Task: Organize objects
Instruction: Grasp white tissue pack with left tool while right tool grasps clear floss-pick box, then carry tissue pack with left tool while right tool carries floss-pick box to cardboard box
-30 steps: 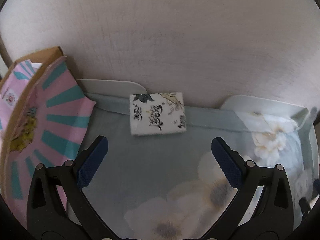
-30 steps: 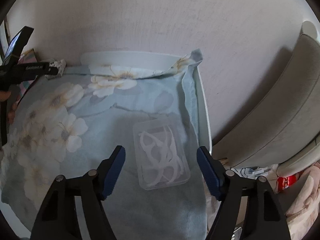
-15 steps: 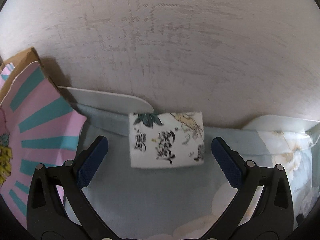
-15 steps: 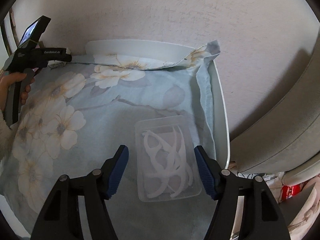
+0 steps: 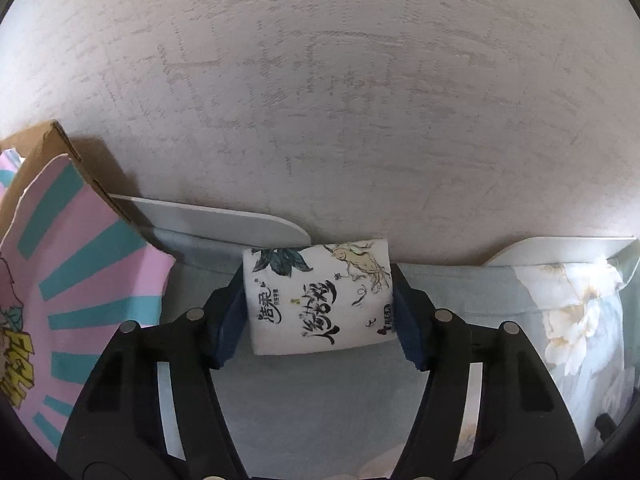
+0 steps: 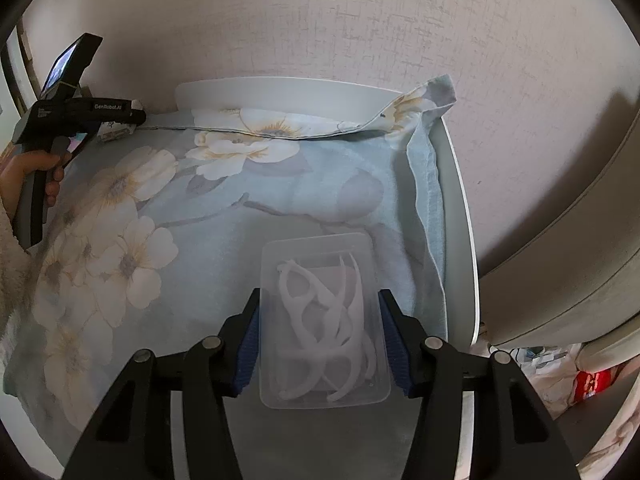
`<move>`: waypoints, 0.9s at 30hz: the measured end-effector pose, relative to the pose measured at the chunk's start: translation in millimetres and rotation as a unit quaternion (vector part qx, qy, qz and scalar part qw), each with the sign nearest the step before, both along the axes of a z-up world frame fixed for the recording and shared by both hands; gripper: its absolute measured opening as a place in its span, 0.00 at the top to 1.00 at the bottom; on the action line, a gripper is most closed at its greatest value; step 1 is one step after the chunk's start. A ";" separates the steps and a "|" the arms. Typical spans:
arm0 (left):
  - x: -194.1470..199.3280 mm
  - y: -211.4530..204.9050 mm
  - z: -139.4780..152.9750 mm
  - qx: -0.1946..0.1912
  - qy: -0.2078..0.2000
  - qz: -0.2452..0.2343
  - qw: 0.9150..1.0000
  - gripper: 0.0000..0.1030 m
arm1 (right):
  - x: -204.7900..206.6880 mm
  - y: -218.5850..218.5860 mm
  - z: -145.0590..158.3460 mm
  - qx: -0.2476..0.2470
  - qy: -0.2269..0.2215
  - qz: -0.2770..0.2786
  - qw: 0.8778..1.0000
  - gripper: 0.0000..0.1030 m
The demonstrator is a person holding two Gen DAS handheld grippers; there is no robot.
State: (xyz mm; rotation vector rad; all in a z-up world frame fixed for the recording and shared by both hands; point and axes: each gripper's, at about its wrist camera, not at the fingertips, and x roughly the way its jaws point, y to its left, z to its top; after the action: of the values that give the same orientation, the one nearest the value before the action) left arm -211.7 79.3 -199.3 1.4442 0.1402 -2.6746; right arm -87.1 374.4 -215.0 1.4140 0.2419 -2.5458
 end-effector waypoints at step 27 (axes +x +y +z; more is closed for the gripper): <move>105.7 -7.7 132.6 0.028 0.033 -0.034 0.998 0.42 | -1.1 -39.1 100.1 -0.042 0.055 0.012 0.998 0.51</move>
State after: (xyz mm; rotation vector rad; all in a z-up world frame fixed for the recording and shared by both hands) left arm -106.0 71.6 -66.7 1.4006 0.1769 -2.7956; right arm -88.2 335.3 -115.0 1.2365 0.1669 -2.5861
